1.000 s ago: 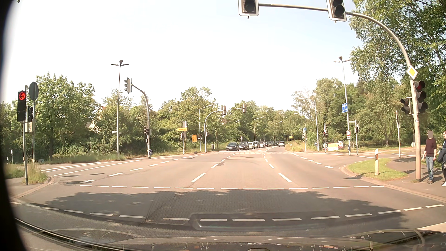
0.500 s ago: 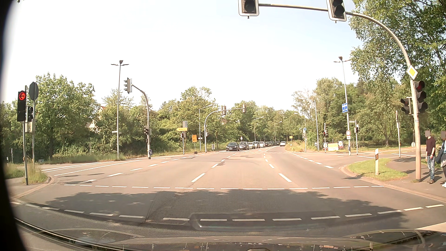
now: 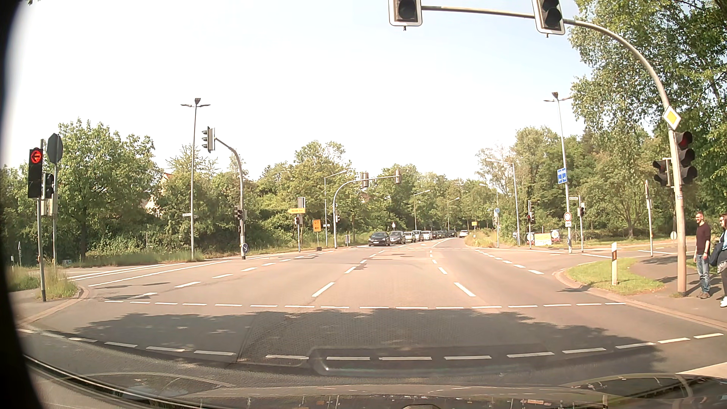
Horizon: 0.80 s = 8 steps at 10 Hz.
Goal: Follow the waypoints while adhering to traffic rules and regulations
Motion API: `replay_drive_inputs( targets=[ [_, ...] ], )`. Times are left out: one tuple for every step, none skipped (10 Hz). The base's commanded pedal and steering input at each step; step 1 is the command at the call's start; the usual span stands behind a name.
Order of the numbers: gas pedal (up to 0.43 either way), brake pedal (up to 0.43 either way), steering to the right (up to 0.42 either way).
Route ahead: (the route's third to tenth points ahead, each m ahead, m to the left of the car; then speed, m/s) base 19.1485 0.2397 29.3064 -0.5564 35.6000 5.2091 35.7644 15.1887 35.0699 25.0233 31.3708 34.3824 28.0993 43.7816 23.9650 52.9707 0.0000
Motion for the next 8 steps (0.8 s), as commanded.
replay_drive_inputs(
  targets=[
    [0.0, 0.226, -0.003],
    [0.0, 0.226, -0.003],
    [0.0, 0.232, -0.003],
    [0.0, 0.226, -0.003],
    [0.0, 0.226, -0.003],
    [0.0, 0.232, -0.003],
    [0.0, 0.226, -0.003],
    [0.0, 0.232, -0.003]
  ],
)
